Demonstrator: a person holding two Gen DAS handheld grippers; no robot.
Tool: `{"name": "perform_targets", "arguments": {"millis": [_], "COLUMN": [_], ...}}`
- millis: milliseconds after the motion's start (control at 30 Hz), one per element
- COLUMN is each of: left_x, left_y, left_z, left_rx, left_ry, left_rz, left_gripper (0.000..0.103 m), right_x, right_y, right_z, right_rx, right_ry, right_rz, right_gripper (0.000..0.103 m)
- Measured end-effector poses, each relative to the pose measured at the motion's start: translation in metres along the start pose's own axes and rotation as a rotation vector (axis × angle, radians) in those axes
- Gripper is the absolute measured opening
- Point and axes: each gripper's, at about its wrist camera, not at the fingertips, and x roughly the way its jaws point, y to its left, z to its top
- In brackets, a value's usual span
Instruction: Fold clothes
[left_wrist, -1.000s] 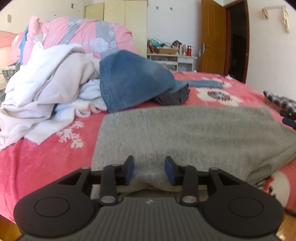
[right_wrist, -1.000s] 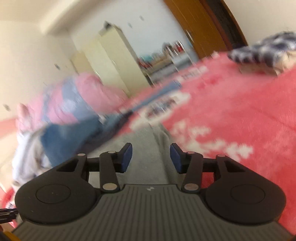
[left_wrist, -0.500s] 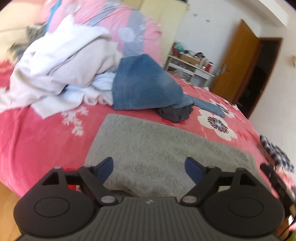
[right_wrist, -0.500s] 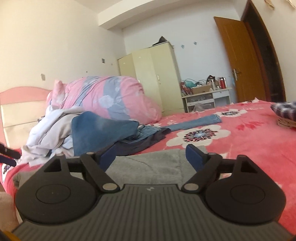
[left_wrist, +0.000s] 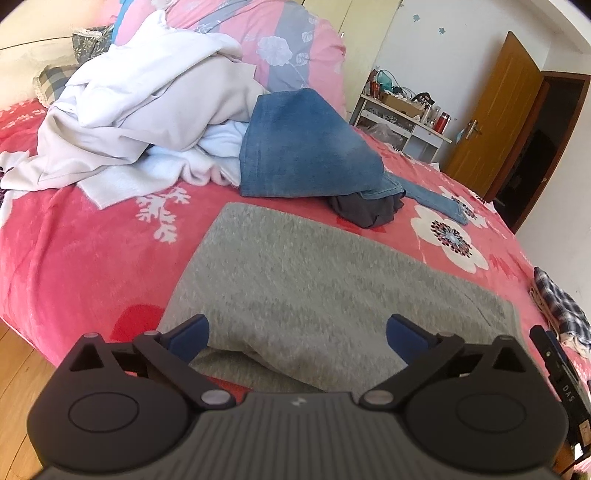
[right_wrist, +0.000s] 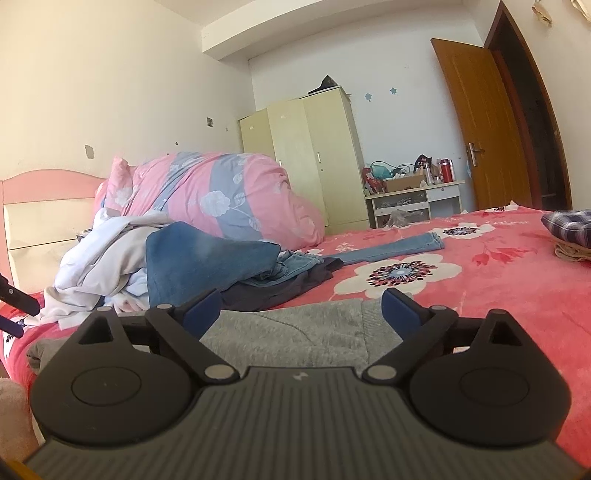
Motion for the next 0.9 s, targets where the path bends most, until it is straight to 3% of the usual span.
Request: {"name": "perform_targets", "arguments": {"millis": [233,900], "left_x": [0.001,-0.003], "left_y": [0.001,0.013], "left_z": [-0.003,-0.016], "left_rx": [-0.004,-0.040], "left_ry": [0.018,0.032], "left_rz": [0.016,0.019], "left_gripper": [0.103,0.103], "right_x": [0.001,0.005], "right_y": [0.000,0.000], "right_z": [-0.001,-0.004], "right_rx": [0.004,0.002], "right_ry": [-0.003,0.010], "right_rz": [-0.005,-0.018], "right_gripper": [0.102,0.102]}}
